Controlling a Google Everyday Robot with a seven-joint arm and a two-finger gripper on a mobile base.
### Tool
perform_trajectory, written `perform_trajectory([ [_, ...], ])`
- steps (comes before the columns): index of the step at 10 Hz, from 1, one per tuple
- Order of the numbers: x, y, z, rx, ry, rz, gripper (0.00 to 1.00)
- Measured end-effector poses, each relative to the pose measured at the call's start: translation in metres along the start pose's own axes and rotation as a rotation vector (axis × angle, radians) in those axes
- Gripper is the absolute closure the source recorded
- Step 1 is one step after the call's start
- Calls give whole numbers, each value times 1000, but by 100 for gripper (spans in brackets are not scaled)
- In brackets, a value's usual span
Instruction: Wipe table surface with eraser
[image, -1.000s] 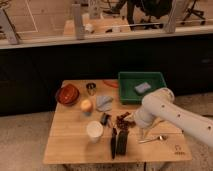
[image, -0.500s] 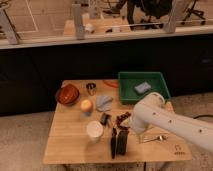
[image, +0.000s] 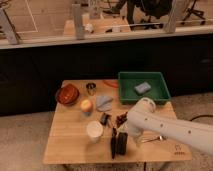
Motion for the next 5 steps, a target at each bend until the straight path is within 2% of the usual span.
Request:
perform_trajectory([
  [3,-7,-3,15,-39,6,-35,22],
  [4,-8,-2,20,-50,10,-38,28],
  [5,-10,-3,24,-60,12,-42,39],
])
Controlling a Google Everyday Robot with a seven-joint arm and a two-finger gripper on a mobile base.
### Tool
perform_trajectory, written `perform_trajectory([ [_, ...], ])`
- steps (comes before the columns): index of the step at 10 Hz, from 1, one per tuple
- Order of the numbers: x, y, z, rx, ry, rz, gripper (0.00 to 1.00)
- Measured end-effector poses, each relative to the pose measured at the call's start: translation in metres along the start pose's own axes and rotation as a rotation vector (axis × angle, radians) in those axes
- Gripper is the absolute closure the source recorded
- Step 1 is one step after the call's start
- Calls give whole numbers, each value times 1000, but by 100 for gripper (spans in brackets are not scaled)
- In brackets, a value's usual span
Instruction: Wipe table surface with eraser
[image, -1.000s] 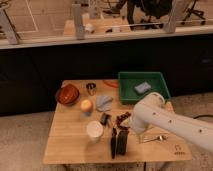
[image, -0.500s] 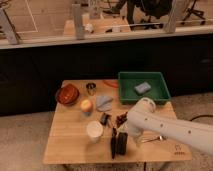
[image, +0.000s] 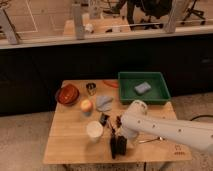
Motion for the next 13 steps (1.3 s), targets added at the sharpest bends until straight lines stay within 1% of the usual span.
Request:
perform_trajectory([
  [3,-4,0,6,-18,3,-1,70],
  [4,-5,-1,7,-21,3,-1,78],
  [5,-6,1,8,-27,3,2,90],
  [6,-7,5,8,-32,3,8,97],
  [7,-5,13,8,-42,5,20,100],
  [9,4,30,7,-58,11,53,100],
  [10,11,40,7,-66,16,78,100],
  [12,27,46,8,-79,20,128,100],
  [13,32,42,9,-81,21,140,100],
])
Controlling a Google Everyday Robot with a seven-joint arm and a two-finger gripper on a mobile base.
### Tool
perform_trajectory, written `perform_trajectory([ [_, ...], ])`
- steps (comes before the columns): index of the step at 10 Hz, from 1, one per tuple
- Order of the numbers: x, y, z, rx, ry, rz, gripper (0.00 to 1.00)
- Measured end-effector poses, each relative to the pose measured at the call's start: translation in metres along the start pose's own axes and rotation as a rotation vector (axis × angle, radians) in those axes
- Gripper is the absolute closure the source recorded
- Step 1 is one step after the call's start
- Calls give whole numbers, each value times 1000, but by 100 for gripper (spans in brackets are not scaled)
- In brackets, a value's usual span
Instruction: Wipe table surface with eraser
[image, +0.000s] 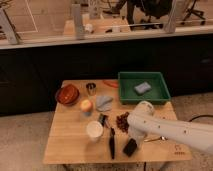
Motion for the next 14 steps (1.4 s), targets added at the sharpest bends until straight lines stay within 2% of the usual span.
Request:
perform_trajectory([
  [5,-1,-5,-3,8,2,-6,100],
  [10,-51,-37,-36,67,0,-80,100],
  [14,-65,-27,-32,52,9,-112,100],
])
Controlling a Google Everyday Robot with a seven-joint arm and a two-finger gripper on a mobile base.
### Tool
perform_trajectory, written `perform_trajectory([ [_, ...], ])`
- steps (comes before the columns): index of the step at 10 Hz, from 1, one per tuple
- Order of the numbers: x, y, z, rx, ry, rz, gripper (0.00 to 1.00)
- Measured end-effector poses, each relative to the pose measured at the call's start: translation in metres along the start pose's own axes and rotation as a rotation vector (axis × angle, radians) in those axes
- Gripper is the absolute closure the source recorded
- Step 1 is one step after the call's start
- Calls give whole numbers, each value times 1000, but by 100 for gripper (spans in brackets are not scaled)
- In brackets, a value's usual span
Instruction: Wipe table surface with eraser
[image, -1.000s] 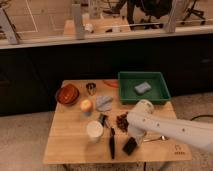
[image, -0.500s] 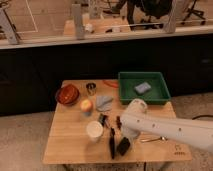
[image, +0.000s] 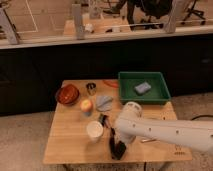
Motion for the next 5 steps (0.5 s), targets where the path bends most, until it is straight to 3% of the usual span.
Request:
perform_trajectory([
  [2,-1,18,6,-23,-1,11,100],
  [5,23,47,12,-44,4,79,100],
])
